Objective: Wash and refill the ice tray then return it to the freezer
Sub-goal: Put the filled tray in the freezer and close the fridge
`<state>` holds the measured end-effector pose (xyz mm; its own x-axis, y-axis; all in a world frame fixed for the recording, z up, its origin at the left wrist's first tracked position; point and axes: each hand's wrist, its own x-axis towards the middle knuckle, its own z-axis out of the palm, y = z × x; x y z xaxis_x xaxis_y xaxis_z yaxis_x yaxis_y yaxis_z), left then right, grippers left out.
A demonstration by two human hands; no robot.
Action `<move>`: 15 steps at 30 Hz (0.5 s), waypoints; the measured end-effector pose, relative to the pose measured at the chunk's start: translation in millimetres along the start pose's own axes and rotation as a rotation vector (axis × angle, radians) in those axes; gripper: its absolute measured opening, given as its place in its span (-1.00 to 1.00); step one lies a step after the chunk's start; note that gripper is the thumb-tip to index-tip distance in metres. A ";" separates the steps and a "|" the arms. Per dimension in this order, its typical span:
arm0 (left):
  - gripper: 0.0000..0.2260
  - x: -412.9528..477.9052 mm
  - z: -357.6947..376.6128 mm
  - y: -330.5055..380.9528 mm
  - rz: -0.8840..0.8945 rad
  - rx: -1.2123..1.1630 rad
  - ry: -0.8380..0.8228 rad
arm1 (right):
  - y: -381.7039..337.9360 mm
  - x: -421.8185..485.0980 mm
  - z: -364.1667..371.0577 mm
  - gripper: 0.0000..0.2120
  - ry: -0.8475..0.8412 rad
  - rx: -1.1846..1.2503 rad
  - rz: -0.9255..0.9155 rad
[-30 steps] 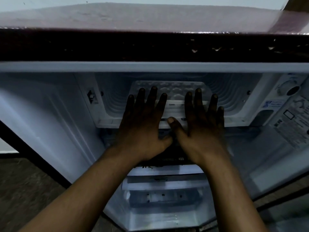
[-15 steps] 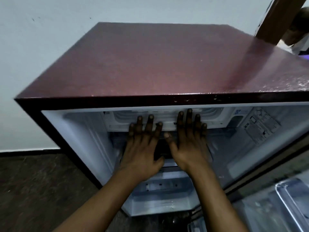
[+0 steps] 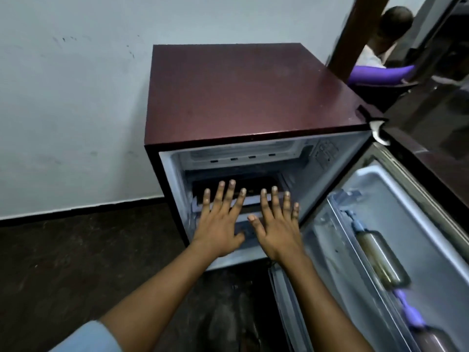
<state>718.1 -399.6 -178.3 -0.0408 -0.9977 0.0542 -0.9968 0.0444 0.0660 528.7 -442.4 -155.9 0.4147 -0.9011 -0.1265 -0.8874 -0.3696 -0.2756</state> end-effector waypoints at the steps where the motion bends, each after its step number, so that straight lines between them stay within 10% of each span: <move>1: -0.01 -8.0 -9.0 4.8 0.036 0.001 0.012 | -2.8 -17.8 -5.5 -0.20 0.021 0.018 0.017; 15: -0.20 -35.0 -105.2 99.8 0.677 0.004 0.136 | -6.0 -222.9 -87.8 -0.21 0.374 -0.134 0.353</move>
<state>627.2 -354.9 -68.9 -0.6457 -0.7351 0.2064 -0.7551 0.6549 -0.0299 423.9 -259.2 -42.4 0.0078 -0.9861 0.1657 -0.9880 -0.0332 -0.1509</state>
